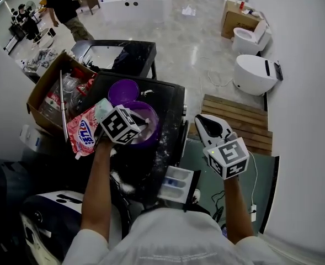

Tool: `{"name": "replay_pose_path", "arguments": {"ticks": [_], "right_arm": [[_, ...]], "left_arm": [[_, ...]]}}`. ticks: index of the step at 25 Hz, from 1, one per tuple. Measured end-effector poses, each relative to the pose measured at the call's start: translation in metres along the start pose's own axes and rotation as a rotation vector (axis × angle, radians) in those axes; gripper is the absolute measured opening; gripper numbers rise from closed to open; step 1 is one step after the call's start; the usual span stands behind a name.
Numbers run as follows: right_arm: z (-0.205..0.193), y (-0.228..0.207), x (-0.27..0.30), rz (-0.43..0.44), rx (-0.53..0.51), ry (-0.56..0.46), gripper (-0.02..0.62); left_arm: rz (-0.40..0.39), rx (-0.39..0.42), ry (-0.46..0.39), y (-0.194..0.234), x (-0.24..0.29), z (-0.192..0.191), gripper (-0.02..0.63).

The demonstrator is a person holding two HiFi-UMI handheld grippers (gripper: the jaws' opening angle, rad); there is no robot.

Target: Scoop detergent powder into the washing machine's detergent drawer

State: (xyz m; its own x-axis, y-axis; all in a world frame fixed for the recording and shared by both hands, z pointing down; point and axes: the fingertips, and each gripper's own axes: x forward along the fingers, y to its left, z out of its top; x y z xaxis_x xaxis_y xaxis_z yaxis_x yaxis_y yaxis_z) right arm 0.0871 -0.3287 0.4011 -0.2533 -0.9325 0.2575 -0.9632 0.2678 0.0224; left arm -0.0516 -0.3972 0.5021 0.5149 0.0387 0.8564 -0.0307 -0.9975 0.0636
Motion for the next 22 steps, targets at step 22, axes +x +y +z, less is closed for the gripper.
{"name": "replay_pose_path", "arguments": {"ticks": [22], "right_arm": [[0.011, 0.007, -0.021, 0.054, -0.045, -0.031, 0.005]], "left_arm": [[-0.052, -0.133, -0.135, -0.040, -0.026, 0.010, 0.015]]}}
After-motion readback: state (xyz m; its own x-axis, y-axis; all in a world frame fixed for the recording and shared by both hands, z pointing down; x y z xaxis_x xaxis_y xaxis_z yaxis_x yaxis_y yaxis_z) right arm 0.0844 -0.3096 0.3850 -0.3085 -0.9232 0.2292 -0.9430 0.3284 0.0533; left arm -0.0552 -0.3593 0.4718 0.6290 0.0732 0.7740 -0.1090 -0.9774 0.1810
